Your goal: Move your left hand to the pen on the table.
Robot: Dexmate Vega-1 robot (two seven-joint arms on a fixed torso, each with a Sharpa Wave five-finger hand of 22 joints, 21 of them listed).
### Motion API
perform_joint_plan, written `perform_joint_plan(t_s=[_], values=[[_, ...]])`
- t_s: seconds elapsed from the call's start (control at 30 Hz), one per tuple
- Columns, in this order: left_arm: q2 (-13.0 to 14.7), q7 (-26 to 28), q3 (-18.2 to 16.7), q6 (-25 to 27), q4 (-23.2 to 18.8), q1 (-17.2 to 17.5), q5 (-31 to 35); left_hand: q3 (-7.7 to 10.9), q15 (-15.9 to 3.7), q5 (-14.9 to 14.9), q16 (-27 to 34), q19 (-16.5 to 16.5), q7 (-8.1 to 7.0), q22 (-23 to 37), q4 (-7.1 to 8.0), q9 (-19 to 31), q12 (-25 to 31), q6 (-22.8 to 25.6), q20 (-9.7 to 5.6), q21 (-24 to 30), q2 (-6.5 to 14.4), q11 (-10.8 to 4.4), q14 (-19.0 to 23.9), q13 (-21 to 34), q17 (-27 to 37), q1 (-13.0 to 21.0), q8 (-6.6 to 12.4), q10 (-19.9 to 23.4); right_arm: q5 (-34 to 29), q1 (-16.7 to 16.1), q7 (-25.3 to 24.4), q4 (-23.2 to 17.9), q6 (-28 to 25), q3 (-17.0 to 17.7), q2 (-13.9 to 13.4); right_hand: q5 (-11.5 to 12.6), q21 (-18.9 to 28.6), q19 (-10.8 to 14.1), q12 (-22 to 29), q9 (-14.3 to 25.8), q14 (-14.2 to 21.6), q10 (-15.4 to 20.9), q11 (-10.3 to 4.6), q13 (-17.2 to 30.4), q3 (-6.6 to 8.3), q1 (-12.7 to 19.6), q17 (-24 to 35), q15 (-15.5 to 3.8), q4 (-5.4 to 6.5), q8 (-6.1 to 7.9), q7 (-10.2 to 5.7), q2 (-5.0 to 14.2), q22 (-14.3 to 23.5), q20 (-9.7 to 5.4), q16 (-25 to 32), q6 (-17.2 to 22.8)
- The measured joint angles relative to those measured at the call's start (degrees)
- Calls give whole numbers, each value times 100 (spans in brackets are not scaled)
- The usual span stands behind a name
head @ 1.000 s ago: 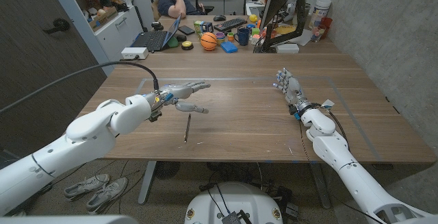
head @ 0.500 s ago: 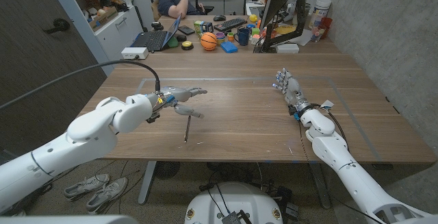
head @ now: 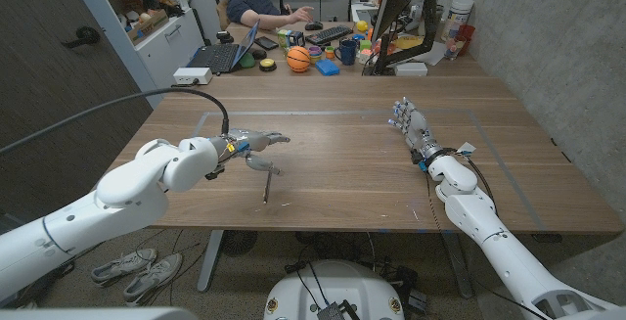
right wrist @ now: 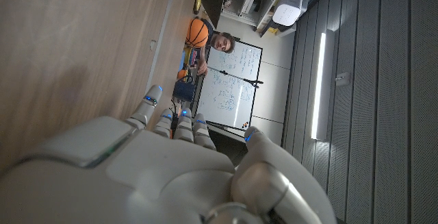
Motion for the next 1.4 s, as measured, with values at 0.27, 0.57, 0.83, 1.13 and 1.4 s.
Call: perform_joint_plan(t_s=[0.27,0.57,0.83,1.13,1.4], values=[[-8,-287,168,158,-18,-130,187,104,-186,0,-2,355,-6,0,-53,0,0,270,-7,3,110,-31,186,0,0,624,57,174,-10,0,-20,-26,-28,-5,-5,0,-21,0,0,0,0,0,0,0,-23,-84,0,0,23,0,0,40,-1,0,0,0],[-74,-552,324,229,25,-297,286,104,-164,-16,-2,516,0,19,-53,-1,0,388,15,41,125,-42,275,1,-1,854,91,306,-17,-9,-39,-43,-38,-5,-8,21,-57,0,0,0,0,0,0,0,-39,-90,-15,0,8,0,31,46,-1,0,-22,-31],[-136,-763,444,255,88,-423,360,105,-200,-39,-35,580,24,12,-50,-1,0,425,16,41,108,-42,238,0,-1,981,90,306,-17,-19,-54,-55,-48,3,-11,42,-85,0,0,0,30,0,0,0,-64,-120,-14,29,32,0,31,16,-1,0,-22,-31],[-175,-828,491,254,122,-470,404,119,-229,-85,-35,580,-6,12,-37,-2,-27,455,16,41,135,-41,208,1,-14,1099,90,306,-25,-21,-61,-57,-48,5,-11,63,-129,0,0,0,32,0,0,0,-88,-120,-14,32,9,0,31,16,-1,0,-44,-31],[-185,-831,491,245,127,-469,420,127,-229,-85,-35,580,5,12,-29,-2,-27,504,16,18,158,-41,208,0,-14,1167,90,305,-32,-21,-70,-58,-48,5,-10,85,-173,0,0,0,32,0,0,0,-104,-120,-14,32,-8,0,30,16,-2,0,-64,-30]])
